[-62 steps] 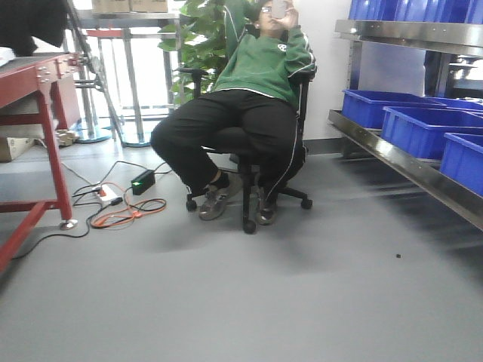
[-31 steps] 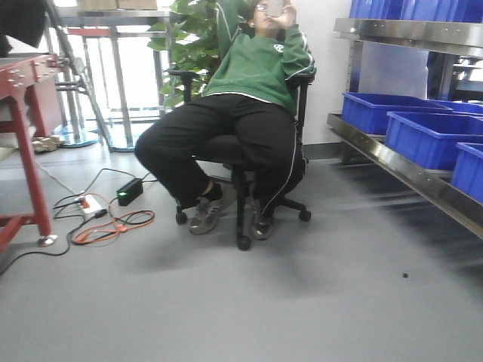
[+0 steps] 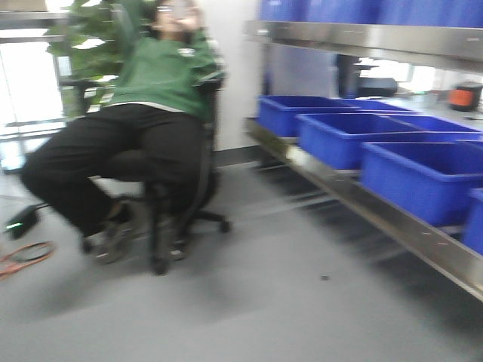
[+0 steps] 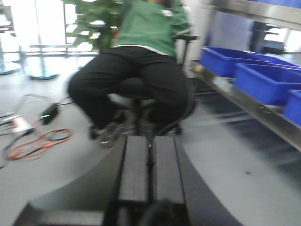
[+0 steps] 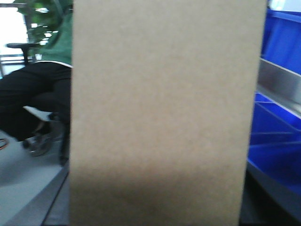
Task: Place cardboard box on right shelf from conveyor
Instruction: 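Drive past the seated person toward the steel shelf with blue bins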
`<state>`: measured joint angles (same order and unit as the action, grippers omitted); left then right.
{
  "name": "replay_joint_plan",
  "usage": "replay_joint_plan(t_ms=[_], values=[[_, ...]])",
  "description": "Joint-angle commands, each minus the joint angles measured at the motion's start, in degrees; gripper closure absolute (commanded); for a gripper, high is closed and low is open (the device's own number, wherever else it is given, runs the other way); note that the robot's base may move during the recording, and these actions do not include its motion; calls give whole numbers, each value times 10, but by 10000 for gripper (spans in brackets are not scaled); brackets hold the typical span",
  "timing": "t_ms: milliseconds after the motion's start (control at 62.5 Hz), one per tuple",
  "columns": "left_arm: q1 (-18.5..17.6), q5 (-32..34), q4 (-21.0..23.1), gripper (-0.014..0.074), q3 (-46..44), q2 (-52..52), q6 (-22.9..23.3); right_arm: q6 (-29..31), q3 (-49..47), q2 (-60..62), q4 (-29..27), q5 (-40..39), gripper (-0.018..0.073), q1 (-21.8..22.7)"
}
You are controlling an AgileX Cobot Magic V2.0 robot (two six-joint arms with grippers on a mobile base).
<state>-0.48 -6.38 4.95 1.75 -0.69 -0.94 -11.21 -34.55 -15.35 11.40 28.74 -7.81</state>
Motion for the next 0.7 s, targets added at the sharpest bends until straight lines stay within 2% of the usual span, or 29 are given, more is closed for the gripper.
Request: replay_joint_plan(t_ms=[0, 688], values=[[-2, 48, 3, 715, -2, -6, 3, 6, -17, -7, 11, -56, 198, 2], [-2, 48, 3, 715, -2, -6, 3, 6, -17, -7, 11, -56, 198, 2]])
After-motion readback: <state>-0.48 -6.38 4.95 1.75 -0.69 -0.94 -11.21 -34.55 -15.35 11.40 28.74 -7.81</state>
